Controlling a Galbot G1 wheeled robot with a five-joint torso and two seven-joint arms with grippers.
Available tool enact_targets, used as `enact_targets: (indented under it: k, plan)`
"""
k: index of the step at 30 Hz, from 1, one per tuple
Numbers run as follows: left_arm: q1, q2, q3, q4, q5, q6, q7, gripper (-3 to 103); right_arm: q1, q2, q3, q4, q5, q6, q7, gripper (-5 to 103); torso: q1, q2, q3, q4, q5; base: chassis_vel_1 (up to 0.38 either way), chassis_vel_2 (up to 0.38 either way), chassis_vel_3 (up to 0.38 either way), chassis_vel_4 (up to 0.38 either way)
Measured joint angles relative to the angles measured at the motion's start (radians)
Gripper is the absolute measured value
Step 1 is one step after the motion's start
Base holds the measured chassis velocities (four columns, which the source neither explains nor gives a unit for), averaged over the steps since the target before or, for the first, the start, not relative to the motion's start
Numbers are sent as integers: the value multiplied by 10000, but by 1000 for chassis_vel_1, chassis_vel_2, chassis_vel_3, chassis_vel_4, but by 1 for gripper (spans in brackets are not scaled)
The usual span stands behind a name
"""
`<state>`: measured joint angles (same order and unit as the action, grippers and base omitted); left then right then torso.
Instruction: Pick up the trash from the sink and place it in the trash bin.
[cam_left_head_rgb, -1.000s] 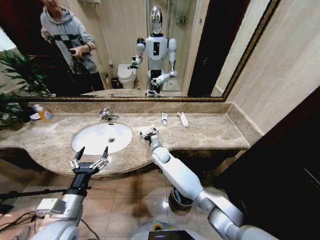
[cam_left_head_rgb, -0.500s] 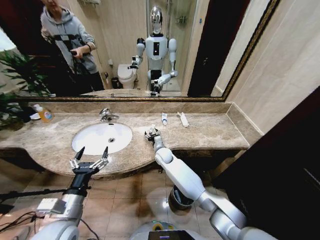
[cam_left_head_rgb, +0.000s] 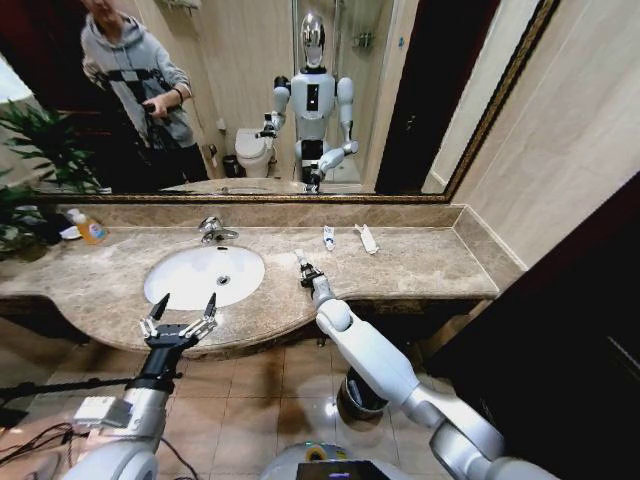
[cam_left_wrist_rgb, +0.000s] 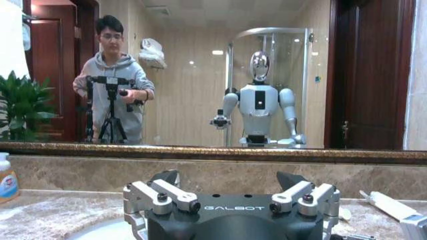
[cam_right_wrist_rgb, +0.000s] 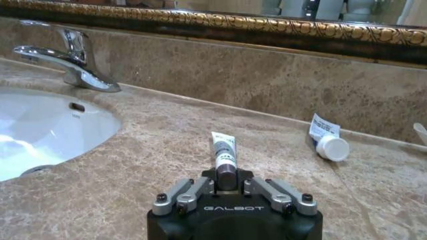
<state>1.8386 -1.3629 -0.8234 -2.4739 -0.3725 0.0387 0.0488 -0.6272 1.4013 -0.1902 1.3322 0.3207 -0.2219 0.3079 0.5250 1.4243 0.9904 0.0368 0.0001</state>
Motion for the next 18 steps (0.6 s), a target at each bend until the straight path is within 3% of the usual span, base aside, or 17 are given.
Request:
enact_targets:
  k: [10,13,18]
  plan:
    - [0,0,0,0,0,0,0,100,-509,-592,708,1167,-118,157,-270,18,0,0,0,1,1,0,0,0,0]
    - [0,0,0,0,0,0,0,100,-1295,-1264,1501,2324,-418,321,-864,18,0,0,0,-1,0,0,0,0,0]
    - [0,0,0,0,0,0,0,100,-2448,-1950,2377,3840,-141,153,-996,18,0,0,-1,-1,2,0,0,0,0]
